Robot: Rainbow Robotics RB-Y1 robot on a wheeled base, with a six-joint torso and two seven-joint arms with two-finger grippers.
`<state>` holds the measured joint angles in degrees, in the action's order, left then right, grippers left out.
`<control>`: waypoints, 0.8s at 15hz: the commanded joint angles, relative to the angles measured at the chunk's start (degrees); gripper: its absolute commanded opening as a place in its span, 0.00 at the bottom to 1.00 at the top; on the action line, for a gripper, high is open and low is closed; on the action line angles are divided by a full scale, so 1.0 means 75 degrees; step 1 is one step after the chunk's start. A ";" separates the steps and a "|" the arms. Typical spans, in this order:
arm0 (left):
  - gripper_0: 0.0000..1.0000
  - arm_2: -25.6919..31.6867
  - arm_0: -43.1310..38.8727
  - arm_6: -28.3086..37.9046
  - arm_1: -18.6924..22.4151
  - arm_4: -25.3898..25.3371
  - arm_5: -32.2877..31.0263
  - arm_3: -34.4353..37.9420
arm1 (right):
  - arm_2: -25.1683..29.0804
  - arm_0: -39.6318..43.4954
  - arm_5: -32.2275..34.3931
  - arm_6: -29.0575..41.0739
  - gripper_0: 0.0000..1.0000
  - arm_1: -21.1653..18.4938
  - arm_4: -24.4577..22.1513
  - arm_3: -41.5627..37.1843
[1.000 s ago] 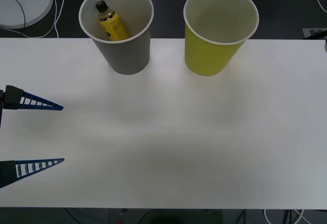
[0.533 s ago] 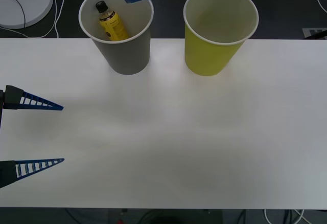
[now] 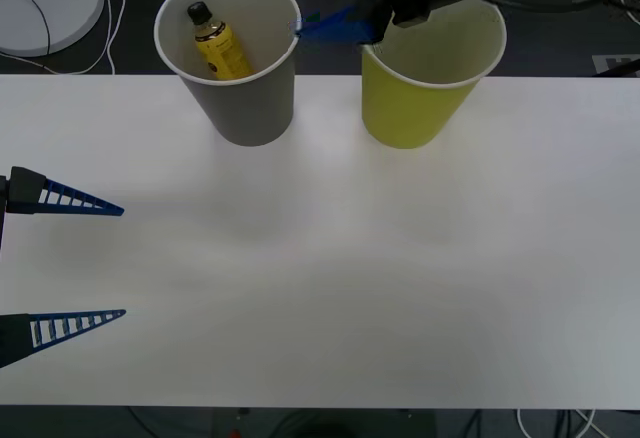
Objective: Put the can into the green bin and the plastic bottle into the gray bin
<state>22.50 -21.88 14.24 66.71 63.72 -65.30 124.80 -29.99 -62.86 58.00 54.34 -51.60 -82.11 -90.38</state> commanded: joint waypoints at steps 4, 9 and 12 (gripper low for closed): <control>1.00 0.0000 0.0000 0.0000 0.0000 0.0000 0.0000 0.0000 | 0.0917 0.1386 0.0610 -0.2078 1.00 -0.0808 0.1433 -0.0594; 1.00 0.0000 0.0000 0.0000 0.0000 0.0000 0.0000 0.0000 | 0.2230 0.2815 0.1583 -0.3437 1.00 -0.1136 0.2066 -0.1051; 1.00 0.0000 0.0000 0.0000 0.0000 0.0000 0.0000 0.0000 | 0.3062 0.3800 0.2157 -0.4316 1.00 -0.1242 0.2382 -0.1238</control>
<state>22.50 -21.88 14.24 66.71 63.72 -65.30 124.80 -8.32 -35.95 73.25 23.49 -60.77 -64.71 -99.47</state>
